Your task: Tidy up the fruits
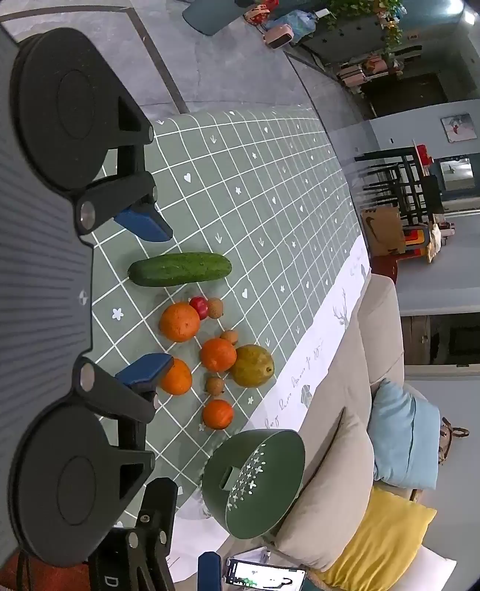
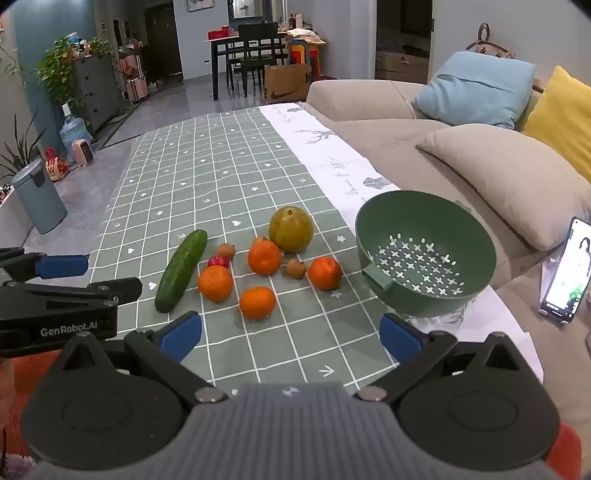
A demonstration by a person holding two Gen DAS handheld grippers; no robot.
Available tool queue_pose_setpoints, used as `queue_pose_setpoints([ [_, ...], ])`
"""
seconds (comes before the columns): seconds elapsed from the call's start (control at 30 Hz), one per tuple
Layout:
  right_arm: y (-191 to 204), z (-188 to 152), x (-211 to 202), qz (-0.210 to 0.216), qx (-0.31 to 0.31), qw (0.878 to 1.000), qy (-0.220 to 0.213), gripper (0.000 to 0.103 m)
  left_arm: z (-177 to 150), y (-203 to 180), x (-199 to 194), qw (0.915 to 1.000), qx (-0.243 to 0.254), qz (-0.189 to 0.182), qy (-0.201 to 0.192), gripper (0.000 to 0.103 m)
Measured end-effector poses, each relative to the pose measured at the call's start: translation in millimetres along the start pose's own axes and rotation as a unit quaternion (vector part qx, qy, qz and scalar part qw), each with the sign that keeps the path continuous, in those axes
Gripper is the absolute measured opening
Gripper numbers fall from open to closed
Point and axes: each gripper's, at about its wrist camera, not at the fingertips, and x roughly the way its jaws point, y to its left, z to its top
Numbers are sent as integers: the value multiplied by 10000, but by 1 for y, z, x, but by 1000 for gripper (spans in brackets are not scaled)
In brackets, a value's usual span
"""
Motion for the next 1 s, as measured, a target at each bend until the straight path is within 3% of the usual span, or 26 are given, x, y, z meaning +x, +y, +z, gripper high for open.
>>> queue_pose_setpoints([
  [1.0,-1,-2,2,-10,37,10000,45,98,0,3,1,10000,-10,59,-7,82],
])
